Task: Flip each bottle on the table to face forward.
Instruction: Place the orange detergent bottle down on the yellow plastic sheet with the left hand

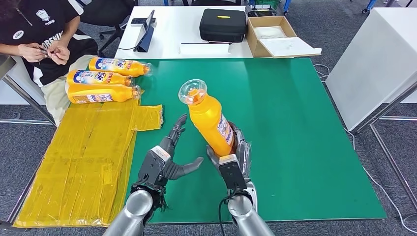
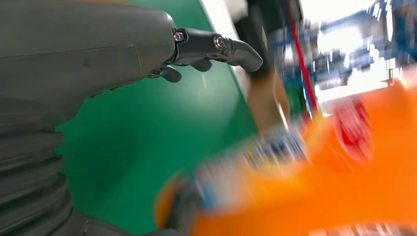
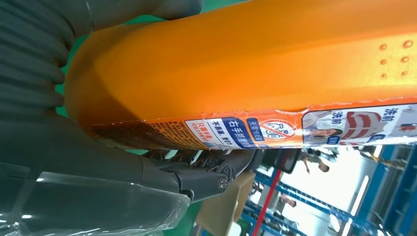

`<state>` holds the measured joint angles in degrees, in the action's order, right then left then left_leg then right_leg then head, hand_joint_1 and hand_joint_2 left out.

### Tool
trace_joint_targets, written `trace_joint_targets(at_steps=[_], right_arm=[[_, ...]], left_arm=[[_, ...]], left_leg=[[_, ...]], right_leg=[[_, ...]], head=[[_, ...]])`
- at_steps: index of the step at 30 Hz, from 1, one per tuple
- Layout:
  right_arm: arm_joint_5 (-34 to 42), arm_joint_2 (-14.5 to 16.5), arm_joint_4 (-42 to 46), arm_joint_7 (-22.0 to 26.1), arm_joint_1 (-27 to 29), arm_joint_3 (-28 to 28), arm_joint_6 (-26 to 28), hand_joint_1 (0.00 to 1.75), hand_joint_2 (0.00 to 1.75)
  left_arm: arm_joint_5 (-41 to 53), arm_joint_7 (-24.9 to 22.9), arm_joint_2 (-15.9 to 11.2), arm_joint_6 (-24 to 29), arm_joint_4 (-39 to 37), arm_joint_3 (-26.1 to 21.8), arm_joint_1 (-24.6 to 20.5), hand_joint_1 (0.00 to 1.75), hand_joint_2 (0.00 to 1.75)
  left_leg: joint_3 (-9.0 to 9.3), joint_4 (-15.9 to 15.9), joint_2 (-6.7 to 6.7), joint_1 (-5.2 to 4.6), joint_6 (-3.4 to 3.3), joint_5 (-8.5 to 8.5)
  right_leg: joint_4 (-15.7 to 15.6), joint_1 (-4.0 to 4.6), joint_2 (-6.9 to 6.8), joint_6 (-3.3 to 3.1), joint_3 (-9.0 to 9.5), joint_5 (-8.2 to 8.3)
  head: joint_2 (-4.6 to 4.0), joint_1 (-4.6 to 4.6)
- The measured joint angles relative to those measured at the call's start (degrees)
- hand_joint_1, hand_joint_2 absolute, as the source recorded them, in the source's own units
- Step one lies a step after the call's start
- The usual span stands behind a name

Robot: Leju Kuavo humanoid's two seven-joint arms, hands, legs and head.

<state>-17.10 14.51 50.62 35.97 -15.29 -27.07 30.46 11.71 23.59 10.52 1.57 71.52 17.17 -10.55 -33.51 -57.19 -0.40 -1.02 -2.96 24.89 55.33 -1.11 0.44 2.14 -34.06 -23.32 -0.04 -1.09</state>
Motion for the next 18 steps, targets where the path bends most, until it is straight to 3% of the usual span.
trace_joint_targets(at_steps=[7,18], right_arm=[[-3.91,1.95,-4.31,-1.10,-0.66,-2.09,2.19,1.75,1.75],[-9.06,3.50,-9.05,-1.99,-1.21,-6.19,5.97,1.75,1.75]], left_arm=[[-9.65,-1.98,0.04,-6.93,-0.29,0.37,-0.46,0.00,1.75],[-12.83,-2.85,-0.02,-8.63,-0.44,0.35,-0.69,0.00,1.75]], left_leg=[[-0.01,0.01,0.02,0.01,0.00,0.00],[-0.02,0.00,0.00,0.01,0.00,0.00]], right_leg=[[0.00,0.00,0.00,0.00,-0.02,-0.01],[0.00,0.00,0.00,0.00,-0.02,0.00]], head=[[0.00,0.00],[0.00,0.02]])
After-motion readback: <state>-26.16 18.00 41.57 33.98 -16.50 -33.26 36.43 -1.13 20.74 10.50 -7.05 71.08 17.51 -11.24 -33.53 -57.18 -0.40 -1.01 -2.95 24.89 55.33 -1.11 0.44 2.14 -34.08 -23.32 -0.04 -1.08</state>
